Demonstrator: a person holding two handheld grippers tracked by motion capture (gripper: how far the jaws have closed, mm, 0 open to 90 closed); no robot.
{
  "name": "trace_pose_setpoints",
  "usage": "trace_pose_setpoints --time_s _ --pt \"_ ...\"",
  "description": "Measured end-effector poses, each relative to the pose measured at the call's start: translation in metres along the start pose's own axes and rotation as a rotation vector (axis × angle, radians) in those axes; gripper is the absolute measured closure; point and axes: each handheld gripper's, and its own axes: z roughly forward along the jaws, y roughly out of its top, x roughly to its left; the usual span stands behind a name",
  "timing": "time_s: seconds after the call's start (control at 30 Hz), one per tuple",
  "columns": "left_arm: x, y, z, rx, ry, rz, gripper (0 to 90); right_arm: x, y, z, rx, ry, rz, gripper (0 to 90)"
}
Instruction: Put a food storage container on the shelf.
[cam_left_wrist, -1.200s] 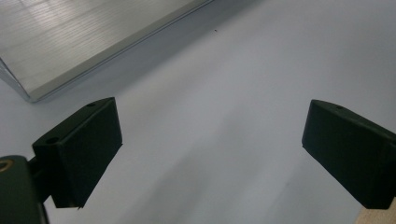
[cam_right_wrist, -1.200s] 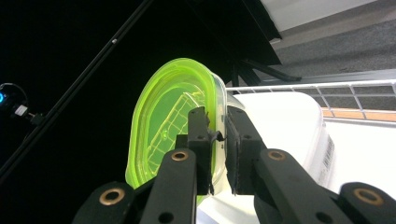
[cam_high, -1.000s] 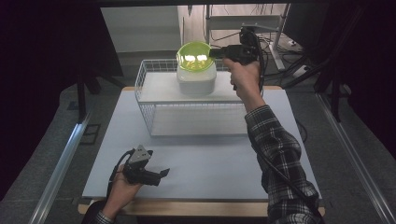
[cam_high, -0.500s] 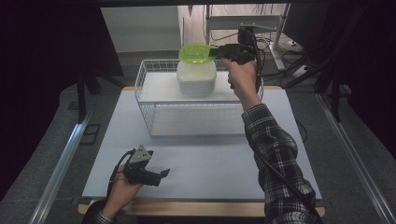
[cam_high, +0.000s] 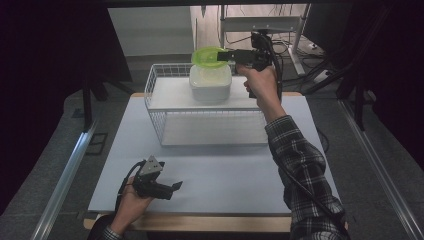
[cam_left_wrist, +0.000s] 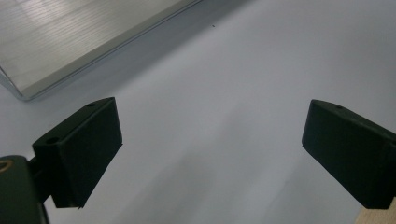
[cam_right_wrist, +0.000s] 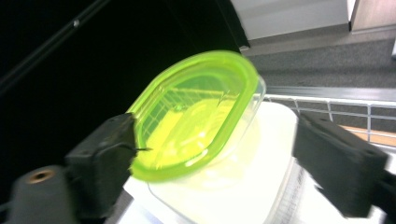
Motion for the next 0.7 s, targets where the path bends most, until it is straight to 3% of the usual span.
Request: trace_pose_setpoints --time_s 0.23,0.43,0.7 --pt "-0.001 0.000 0.001 -0.003 -0.003 -0.001 4.4 0.001 -0.015 -0.011 0.001 0.012 -0.103 7.6" --pt "-0.002 0.000 0.002 -0.003 -0.006 0.001 4.2 -0.002 -0.034 -0.024 -0.002 0.029 -0.149 6.8" --pt "-0.003 0.000 0.003 -0.005 -0.008 0.002 4.1 -0.005 -0.056 -0.040 -0.005 0.016 -0.208 5.6"
